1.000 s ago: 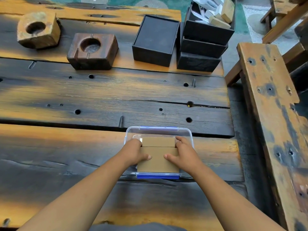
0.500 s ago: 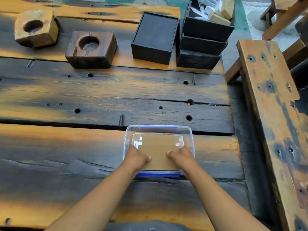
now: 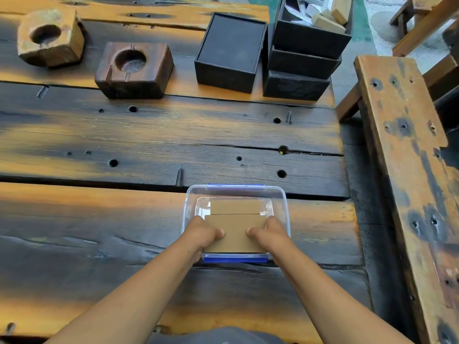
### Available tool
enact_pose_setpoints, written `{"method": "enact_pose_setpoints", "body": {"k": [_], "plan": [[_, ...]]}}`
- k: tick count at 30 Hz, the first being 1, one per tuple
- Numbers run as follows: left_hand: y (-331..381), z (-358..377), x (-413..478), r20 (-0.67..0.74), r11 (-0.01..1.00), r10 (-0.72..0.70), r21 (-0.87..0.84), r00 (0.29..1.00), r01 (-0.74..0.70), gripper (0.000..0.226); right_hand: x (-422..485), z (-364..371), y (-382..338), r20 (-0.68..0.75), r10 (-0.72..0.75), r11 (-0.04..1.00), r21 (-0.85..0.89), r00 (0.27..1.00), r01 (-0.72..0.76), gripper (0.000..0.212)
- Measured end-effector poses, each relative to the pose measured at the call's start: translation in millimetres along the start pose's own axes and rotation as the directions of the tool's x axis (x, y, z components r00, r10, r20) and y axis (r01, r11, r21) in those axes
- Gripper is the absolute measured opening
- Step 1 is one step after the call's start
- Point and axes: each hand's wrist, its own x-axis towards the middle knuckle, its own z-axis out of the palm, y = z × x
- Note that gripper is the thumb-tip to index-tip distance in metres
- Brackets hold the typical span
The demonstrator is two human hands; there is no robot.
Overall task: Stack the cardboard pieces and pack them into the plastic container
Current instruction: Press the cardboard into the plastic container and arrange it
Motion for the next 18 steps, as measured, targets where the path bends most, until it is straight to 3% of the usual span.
{"method": "enact_pose_setpoints", "body": {"k": [5, 10, 15, 18], "plan": [[-1.9, -0.4, 2.5, -0.016, 1.0, 0.008, -0.025, 1.0, -0.008, 0.039, 2.2, -0.3, -0.2, 0.002, 0.021, 0.996, 0.085, 1.0, -0.021, 0.027], [-3.5, 3.1, 3.2, -0.018, 0.998, -0.011, -0.057, 1.0, 0.01, 0.038, -0.4, -2.1, 1.7, -0.001, 0.013, 0.996, 0.089, 1.0, -0.013, 0.026], [0.7, 2.1, 4.4, -0.027, 1.0, 0.009, -0.003, 1.0, -0.009, 0.047, -3.6, -0.5, -2.4, -0.021, -0.043, 0.986, -0.161, 0.999, 0.039, 0.057], [3.7, 3.9, 4.8, -0.045, 0.997, 0.036, 0.069, 0.998, -0.033, 0.057, -3.9, -1.8, -7.2, 0.004, -0.038, 0.974, -0.223, 0.999, 0.038, 0.076]]}}
